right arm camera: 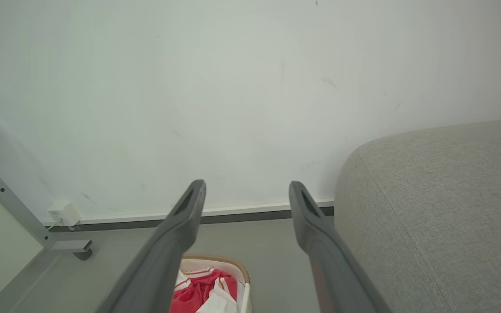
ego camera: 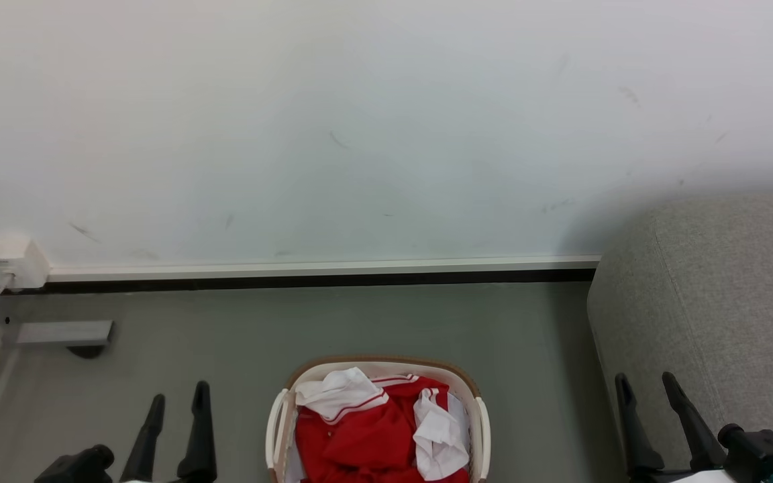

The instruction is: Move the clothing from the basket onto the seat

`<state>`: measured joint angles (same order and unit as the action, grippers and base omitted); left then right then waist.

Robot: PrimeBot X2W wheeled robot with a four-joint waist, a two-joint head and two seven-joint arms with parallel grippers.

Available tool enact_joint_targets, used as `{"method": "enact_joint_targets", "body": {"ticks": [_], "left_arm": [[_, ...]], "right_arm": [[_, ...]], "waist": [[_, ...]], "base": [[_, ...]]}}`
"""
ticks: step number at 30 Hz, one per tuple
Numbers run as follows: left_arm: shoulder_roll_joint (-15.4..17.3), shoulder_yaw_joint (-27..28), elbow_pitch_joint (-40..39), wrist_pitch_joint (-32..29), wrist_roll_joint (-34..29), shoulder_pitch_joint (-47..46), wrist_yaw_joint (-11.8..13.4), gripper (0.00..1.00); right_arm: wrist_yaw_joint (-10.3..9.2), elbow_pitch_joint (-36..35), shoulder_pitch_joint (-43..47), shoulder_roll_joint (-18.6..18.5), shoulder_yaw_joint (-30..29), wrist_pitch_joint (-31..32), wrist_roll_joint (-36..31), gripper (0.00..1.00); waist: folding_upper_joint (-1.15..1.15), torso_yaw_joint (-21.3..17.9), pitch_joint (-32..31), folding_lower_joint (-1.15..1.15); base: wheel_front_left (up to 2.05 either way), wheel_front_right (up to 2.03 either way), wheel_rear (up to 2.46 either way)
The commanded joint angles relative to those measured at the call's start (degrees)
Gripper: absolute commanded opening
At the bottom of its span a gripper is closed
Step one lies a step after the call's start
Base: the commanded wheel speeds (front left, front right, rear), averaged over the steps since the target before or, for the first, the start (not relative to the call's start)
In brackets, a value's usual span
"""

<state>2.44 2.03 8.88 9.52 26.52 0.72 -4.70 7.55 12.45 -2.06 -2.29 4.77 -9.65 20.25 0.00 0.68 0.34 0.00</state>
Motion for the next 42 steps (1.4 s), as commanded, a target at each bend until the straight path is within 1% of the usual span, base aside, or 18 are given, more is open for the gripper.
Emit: {"method": "enact_joint_targets", "body": {"ticks": [1,11,30,42], "left_arm": [[0.50,0.17,-0.69,0.69,-1.70,0.60,-0.01,1.00],[0.54,-0.10,-0.80,1.91,-7.50,1.53,0.38,1.00],[0.61,-0.04,-1.26,4.27,-16.94,2.45,0.64,1.00],[0.63,0.15,-0.85,5.34,-21.80,3.16,0.45,1.00]], "right_arm": [[-0.08,-0.20,0.42,-0.62,-0.08,-0.56,-1.20,1.00],[-0.09,0.25,0.91,-0.68,-0.69,-1.77,-3.85,1.00],[-0.10,1.14,1.43,-0.75,-0.60,-4.13,-11.32,1.00],[-0.11,2.03,1.98,-0.78,-2.17,-5.26,-13.42,1.00]], "waist": [[0.00,0.05,-0.02,0.00],[0.00,0.12,0.08,0.00],[0.00,-0.17,0.17,0.00],[0.00,-0.41,0.15,0.00]], "base": [[0.00,0.00,0.00],[0.00,0.00,0.00],[0.00,0.00,0.00],[0.00,0.00,0.00]]}}
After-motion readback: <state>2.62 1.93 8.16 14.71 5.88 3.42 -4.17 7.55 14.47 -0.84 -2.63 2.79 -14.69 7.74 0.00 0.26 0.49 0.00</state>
